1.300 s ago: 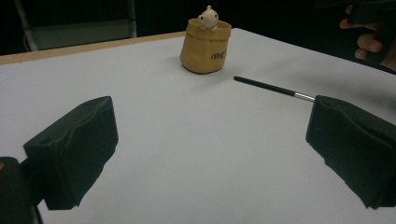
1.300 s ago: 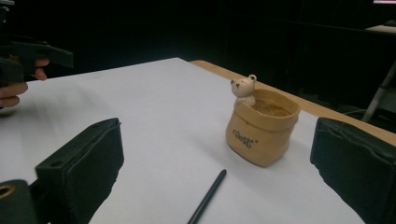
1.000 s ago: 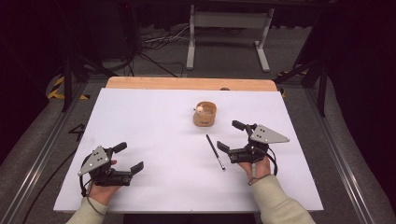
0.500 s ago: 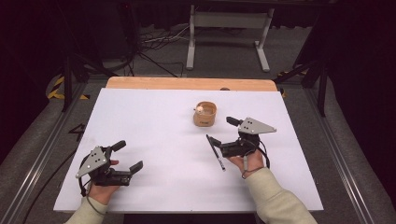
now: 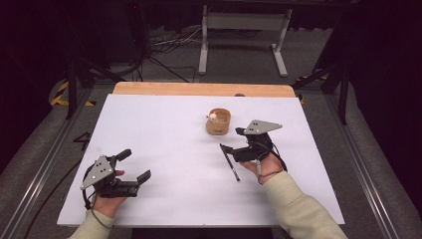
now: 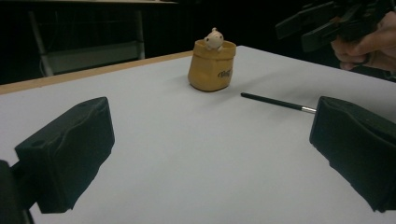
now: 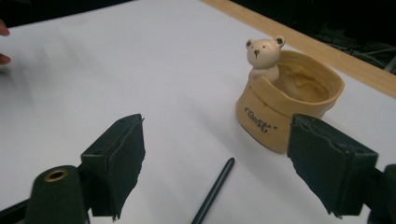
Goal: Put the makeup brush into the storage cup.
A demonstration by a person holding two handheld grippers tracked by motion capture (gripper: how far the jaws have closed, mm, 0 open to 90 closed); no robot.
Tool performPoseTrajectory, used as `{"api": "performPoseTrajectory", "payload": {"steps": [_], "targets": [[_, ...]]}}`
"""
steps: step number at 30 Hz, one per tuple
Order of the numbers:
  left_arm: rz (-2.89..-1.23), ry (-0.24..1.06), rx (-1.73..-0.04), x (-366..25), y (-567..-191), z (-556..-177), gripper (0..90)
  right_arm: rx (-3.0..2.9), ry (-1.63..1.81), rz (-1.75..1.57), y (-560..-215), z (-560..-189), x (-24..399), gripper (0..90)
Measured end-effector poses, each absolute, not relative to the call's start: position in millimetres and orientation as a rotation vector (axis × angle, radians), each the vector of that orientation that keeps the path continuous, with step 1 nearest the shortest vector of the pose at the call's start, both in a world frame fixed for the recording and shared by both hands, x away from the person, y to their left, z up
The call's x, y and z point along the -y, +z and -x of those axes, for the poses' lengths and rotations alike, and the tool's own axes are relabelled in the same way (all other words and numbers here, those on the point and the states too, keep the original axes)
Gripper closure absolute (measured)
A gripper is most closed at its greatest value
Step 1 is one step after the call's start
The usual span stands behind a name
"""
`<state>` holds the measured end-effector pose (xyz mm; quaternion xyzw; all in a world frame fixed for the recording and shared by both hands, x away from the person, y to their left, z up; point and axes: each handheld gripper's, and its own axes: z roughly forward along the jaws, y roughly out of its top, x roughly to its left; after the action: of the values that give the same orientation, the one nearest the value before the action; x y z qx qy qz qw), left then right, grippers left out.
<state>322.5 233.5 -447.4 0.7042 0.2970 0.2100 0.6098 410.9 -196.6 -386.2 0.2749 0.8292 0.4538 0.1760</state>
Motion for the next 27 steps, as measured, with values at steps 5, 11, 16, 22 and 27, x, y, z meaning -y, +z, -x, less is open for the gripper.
{"api": "performPoseTrajectory", "payload": {"steps": [5, 11, 16, 22, 27], "targets": [[-1.633, 0.484, -0.7, -234.9, -448.0, -323.6, 0.7, -2.431, 1.162, -0.784, -380.8, -418.1, 189.0, 19.1], [-1.627, 0.467, -0.701, -235.8, -448.8, -324.6, 0.5, -2.524, 0.994, -0.779, -376.1, -427.4, 177.5, 16.3], [-1.629, 0.454, -0.711, -235.2, -449.3, -324.9, 0.5, -2.602, 0.862, -0.791, -373.0, -437.7, 166.6, 12.9], [-1.632, 0.445, -0.718, -236.4, -449.7, -325.6, 0.5, -2.654, 0.769, -0.791, -373.1, -447.9, 159.2, 12.5], [-1.639, 0.445, -0.731, -236.9, -449.9, -326.4, 0.5, -2.711, 0.685, -0.823, -370.5, -453.8, 156.4, 11.9]]}}
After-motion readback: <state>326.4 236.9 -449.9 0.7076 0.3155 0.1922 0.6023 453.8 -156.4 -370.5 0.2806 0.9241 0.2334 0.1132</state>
